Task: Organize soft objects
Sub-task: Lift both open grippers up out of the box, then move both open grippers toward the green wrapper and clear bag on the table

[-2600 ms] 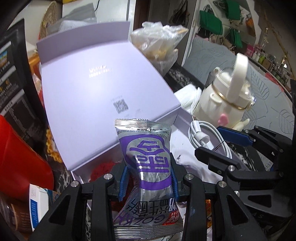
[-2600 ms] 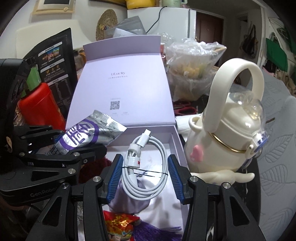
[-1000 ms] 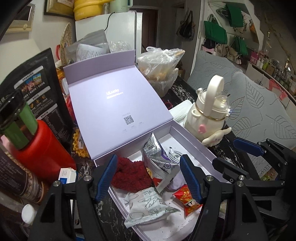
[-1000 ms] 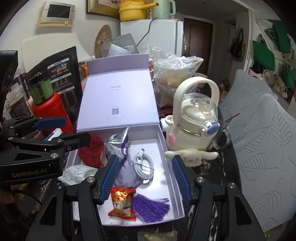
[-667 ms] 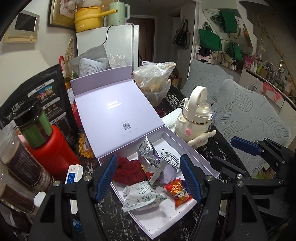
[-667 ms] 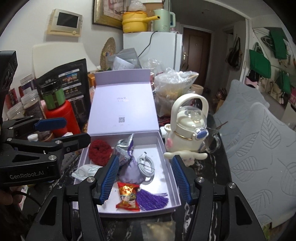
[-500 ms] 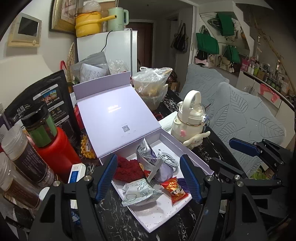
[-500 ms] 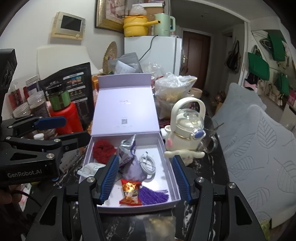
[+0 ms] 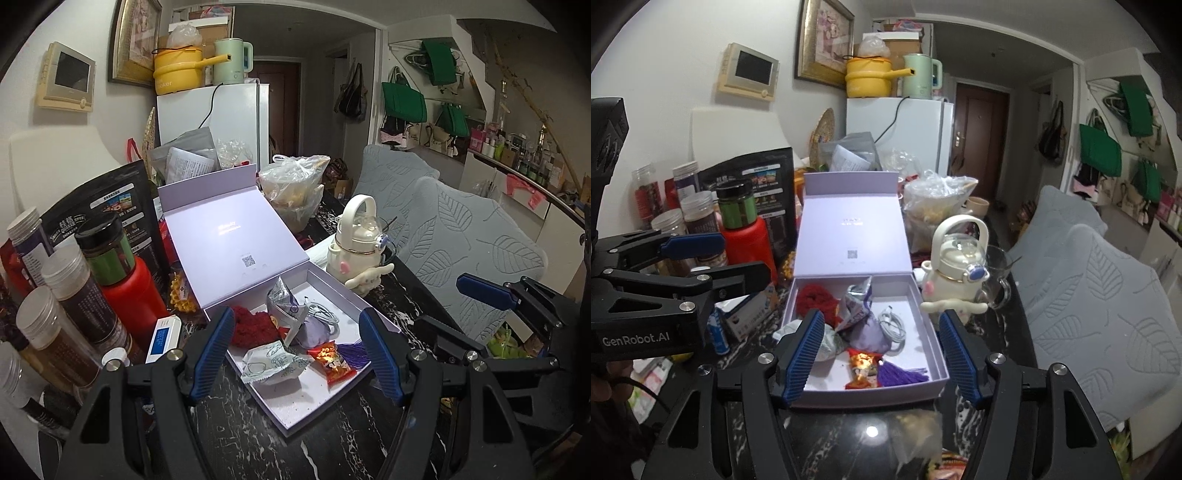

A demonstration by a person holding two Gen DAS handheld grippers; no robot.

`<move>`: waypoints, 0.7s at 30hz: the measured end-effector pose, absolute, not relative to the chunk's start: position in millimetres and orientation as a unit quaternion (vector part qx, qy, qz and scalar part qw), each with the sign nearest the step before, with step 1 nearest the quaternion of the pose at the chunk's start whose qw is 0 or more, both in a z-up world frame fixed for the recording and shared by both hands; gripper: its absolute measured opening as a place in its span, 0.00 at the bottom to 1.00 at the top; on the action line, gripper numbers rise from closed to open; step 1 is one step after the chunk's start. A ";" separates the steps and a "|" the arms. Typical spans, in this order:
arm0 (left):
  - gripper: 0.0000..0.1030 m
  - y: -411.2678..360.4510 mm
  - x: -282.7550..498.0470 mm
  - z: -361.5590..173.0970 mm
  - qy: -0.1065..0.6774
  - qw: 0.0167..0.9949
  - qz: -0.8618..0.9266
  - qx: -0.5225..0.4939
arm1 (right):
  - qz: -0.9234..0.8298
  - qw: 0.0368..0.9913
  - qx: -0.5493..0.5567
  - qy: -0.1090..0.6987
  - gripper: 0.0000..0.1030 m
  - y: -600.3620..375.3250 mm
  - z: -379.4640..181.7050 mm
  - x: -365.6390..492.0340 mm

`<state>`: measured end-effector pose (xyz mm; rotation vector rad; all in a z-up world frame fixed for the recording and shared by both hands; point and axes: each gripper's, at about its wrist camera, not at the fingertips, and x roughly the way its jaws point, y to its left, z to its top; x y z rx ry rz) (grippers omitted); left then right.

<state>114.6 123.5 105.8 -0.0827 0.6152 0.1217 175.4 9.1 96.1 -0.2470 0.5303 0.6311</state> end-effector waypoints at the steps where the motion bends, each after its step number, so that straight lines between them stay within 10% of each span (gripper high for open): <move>1: 0.67 122.3 111.1 106.4 0.302 0.951 0.060 -0.040 | 0.306 0.909 -0.120 0.256 0.63 8.4 96.6 172.6; 21: 0.70 102.0 63.0 97.9 0.305 0.951 0.036 -0.046 | 0.298 0.912 -0.100 0.262 0.64 -23.6 86.8 120.3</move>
